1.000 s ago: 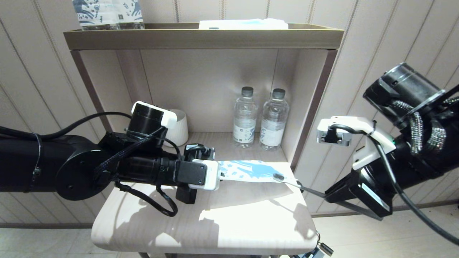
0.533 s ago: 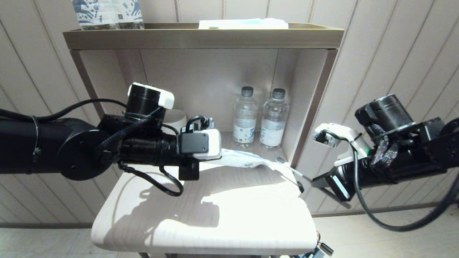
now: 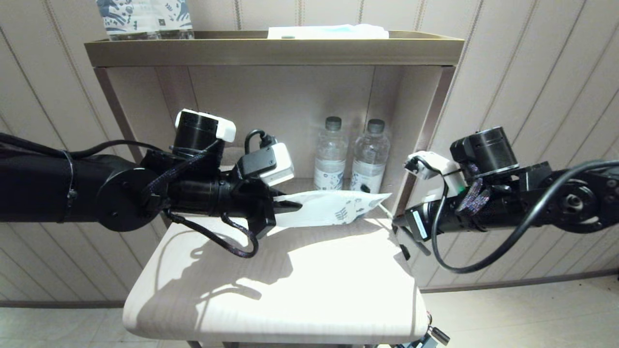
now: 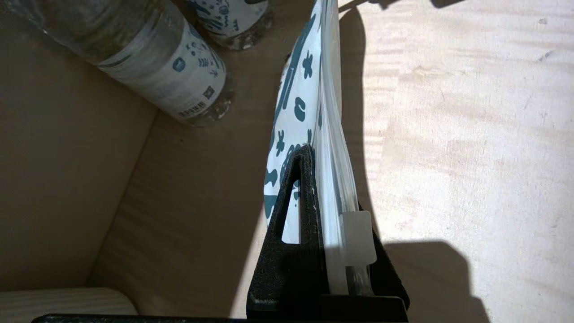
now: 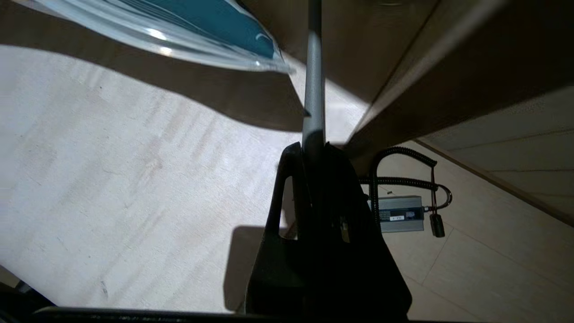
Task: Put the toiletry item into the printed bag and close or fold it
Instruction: Place the toothbrush in the storage bag
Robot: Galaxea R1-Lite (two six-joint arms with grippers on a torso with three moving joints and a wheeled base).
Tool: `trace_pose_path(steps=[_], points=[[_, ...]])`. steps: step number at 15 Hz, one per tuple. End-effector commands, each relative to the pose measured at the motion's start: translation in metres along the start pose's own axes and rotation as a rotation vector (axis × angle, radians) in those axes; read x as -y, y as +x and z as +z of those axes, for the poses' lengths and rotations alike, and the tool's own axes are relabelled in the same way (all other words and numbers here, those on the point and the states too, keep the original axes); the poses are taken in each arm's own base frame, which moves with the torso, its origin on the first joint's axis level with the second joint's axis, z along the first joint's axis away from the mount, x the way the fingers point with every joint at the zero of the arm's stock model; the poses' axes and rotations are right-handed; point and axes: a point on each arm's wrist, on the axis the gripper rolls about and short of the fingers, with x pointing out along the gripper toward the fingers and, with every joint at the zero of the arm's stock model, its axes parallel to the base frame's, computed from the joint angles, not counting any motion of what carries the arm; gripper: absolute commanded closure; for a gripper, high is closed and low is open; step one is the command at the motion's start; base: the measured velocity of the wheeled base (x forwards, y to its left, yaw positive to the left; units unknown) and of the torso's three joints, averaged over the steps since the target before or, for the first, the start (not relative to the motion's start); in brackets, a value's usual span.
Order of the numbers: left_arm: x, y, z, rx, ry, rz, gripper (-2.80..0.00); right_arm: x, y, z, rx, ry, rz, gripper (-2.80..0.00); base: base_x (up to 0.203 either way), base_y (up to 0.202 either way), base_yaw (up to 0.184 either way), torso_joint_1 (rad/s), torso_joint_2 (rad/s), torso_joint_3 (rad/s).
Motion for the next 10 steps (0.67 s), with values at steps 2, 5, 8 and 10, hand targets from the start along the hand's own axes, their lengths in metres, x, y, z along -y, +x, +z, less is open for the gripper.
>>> trace_pose_path(steps=[2,5,8,10], points=[[0.005,0.004,-0.008,-0.01,-0.003,-0.008,0.0,-0.008,0.012,0.001,-0.014,-0.015,0.025,0.0,0.0,0.0,0.0,0.0,0.0,0.0],[0.003,0.008,-0.011,0.004,0.005,0.005,0.0,-0.027,0.014,0.002,-0.016,-0.025,0.055,0.0,0.0,0.0,0.0,0.0,0.0,0.0],[0.002,0.009,-0.01,0.008,0.004,0.006,0.0,-0.041,0.02,0.007,-0.013,-0.03,0.087,0.0,0.0,0.0,0.0,0.0,0.0,0.0],[0.003,0.011,-0.011,0.005,0.003,0.001,0.0,-0.044,0.025,0.011,-0.009,-0.018,0.084,0.0,0.0,0.0,0.0,0.0,0.0,0.0]])
